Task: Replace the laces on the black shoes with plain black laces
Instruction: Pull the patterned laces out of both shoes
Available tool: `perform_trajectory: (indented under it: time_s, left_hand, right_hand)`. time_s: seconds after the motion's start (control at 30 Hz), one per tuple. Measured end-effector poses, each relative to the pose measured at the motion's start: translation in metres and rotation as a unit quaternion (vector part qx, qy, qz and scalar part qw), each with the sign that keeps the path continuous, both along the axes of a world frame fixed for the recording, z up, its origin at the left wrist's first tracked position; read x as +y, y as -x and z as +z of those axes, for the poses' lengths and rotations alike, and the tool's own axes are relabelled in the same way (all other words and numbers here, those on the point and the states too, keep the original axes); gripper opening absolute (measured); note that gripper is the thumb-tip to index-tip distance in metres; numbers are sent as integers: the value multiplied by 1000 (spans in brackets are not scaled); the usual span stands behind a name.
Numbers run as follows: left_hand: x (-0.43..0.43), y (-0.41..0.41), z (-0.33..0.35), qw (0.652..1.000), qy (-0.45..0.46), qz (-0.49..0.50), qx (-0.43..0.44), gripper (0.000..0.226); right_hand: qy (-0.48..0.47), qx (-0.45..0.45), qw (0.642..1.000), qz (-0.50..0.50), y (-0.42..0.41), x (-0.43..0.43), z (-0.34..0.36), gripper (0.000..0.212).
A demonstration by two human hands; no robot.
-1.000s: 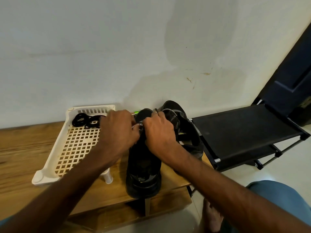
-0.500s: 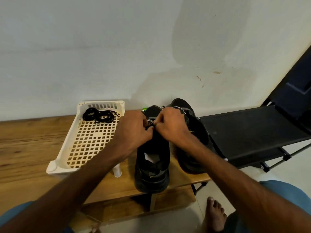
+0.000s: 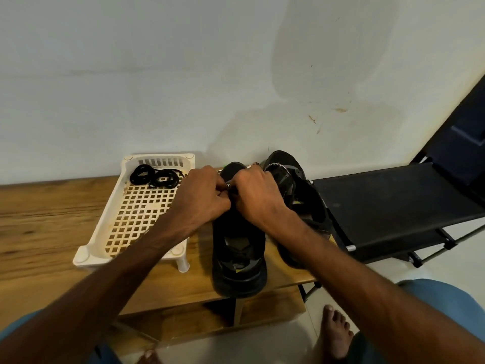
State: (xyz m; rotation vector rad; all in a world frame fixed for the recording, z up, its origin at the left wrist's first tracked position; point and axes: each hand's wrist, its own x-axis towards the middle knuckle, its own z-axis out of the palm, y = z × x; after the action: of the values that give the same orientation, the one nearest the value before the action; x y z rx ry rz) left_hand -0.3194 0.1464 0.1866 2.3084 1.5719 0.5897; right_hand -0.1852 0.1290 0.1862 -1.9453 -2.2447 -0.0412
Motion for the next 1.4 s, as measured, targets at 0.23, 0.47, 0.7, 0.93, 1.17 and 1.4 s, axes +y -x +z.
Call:
perform_trajectory:
  time_s: [0.23, 0.47, 0.7, 0.93, 1.17, 1.4]
  left_hand:
    - [-1, -2, 6, 1000, 9, 13, 0, 19]
    - [-3, -2, 7, 1000, 13, 14, -14, 18]
    - [-2, 0, 5, 1000, -2, -2, 5, 14]
    - [-3, 2, 5, 1000, -3, -4, 31, 15]
    - [-4, -2, 7, 1000, 4, 18, 19, 14]
    - [-9, -6, 6, 998, -2, 28, 49, 16]
  right_hand:
    - [-7, 279, 959, -40, -25, 8, 12, 10]
    - [-208, 359, 897, -152, -64, -2, 19, 13]
    - [-22, 11, 1000, 11, -3, -2, 10, 17]
    - [27, 123, 992, 11, -11, 3, 5, 16]
    - [-432, 387, 811, -76, -72, -3, 51, 11]
    - [-103, 143, 981, -80, -59, -7, 13, 18]
